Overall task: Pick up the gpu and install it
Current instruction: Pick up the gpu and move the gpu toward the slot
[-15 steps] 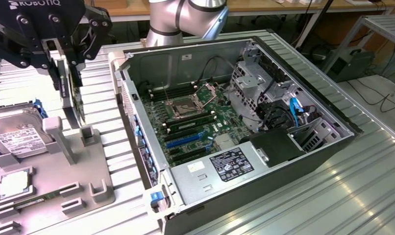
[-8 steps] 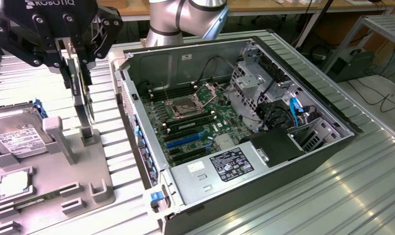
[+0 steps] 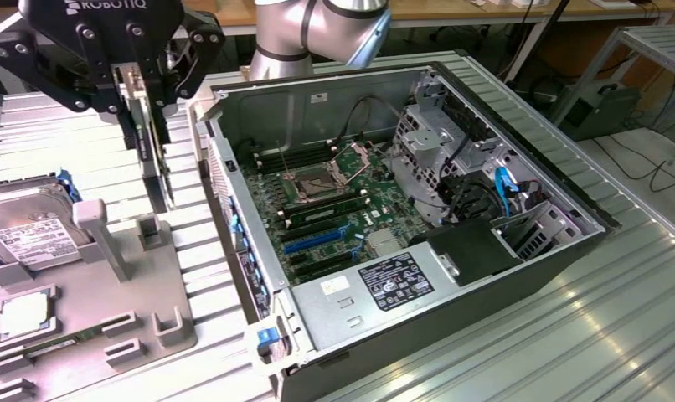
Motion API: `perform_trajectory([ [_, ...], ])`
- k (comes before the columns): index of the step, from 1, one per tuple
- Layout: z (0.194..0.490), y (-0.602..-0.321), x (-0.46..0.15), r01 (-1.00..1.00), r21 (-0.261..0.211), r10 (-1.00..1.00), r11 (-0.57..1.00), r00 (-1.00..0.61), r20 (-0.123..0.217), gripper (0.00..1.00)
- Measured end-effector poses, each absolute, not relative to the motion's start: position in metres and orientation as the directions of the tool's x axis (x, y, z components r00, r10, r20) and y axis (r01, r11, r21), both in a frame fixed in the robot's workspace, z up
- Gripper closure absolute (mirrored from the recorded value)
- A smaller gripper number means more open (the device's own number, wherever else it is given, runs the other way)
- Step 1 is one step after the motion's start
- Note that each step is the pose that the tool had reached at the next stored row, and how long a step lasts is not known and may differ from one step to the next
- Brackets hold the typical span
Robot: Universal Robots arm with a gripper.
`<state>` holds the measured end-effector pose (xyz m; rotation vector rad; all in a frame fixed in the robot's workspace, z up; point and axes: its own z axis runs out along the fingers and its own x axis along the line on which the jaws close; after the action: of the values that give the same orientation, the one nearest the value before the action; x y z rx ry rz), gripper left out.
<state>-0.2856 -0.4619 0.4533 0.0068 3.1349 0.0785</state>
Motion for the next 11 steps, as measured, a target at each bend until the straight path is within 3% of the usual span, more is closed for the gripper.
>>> perform_trajectory([
  [11,0.453,-0.462,-0.271,0.004,0.05,0.004,0.999,-1.0,-0.006,0.73],
])
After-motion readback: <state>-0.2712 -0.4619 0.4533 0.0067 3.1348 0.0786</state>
